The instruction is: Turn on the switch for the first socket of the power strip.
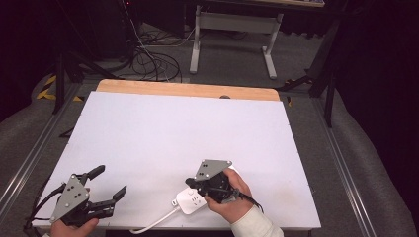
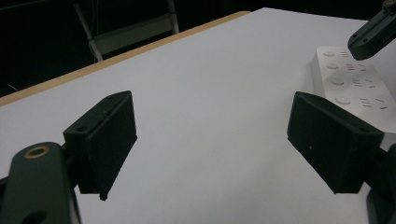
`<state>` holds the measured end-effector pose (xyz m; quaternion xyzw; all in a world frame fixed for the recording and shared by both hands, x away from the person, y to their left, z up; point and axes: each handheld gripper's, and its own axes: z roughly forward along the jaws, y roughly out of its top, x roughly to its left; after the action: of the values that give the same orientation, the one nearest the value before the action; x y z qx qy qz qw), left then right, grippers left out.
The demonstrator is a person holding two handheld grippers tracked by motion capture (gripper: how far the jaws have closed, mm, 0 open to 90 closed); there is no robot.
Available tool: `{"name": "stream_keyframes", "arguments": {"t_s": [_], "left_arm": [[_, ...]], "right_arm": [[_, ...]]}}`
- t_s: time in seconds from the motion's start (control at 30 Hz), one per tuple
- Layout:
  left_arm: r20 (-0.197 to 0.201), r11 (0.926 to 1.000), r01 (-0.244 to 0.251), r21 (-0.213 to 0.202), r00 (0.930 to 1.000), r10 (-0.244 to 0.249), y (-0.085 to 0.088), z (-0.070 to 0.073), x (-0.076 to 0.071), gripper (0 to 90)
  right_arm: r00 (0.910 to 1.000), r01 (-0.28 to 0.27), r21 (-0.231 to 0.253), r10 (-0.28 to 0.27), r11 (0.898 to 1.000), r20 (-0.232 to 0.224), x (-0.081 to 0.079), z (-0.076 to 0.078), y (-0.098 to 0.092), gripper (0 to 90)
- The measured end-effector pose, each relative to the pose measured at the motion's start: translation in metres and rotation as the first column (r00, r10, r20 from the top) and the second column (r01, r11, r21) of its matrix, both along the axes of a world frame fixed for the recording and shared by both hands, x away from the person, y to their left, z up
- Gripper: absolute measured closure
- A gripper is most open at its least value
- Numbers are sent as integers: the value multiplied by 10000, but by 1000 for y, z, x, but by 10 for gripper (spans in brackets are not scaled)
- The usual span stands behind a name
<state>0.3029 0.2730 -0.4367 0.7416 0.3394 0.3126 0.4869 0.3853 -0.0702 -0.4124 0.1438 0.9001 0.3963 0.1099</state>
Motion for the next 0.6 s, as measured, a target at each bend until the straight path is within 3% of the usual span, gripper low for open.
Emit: {"name": "stream_keyframes", "arguments": {"t_s": [0.47, 0.53, 0.6], "left_arm": [[13, 10000, -19, 14, 10000, 19, 0, 0, 0, 164], [1, 10000, -20, 26, 10000, 20, 0, 0, 0, 164], [11, 10000, -12, 20, 10000, 12, 0, 0, 0, 164]], "right_arm": [[9996, -21, 605, 4, 9982, 278, -1, 10, -8, 882], [9995, -45, 628, 26, 9980, 301, -2, 10, -9, 858], [9995, -60, 794, 34, 9968, 328, -1, 12, -10, 776]]}}
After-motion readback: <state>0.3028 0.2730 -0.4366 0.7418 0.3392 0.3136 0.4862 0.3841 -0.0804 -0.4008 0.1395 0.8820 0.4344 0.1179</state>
